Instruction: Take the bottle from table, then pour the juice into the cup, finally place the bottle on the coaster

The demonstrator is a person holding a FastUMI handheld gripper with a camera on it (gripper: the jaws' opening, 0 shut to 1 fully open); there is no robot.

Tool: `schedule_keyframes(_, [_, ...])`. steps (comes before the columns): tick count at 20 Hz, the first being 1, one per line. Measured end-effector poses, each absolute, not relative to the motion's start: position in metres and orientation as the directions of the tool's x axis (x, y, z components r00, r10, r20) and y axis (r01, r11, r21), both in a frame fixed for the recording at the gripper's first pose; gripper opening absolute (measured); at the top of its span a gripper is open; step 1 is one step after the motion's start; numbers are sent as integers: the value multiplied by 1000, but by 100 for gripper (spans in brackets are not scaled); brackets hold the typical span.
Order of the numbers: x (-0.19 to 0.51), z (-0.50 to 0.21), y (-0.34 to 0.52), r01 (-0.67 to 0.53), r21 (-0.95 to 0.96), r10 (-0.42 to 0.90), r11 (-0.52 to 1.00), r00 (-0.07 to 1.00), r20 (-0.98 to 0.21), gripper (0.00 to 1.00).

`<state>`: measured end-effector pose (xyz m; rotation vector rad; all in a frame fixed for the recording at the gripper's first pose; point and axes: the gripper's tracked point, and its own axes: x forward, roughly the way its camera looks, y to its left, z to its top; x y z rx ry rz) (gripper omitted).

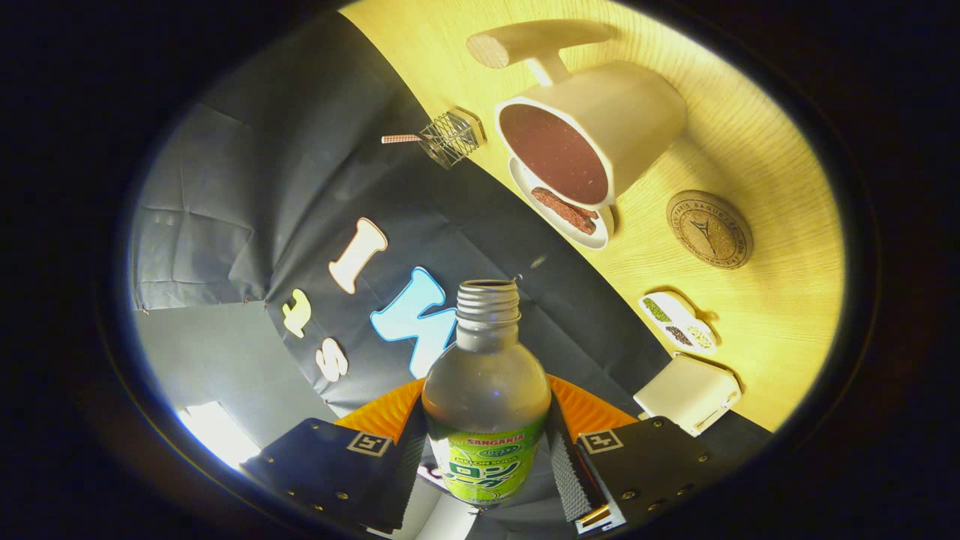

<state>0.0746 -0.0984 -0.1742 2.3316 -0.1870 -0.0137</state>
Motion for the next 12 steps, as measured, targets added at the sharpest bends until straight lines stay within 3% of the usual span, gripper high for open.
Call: schedule_keyframes(12, [70,-182,-115,-147,719,-181,-680,983,30,76])
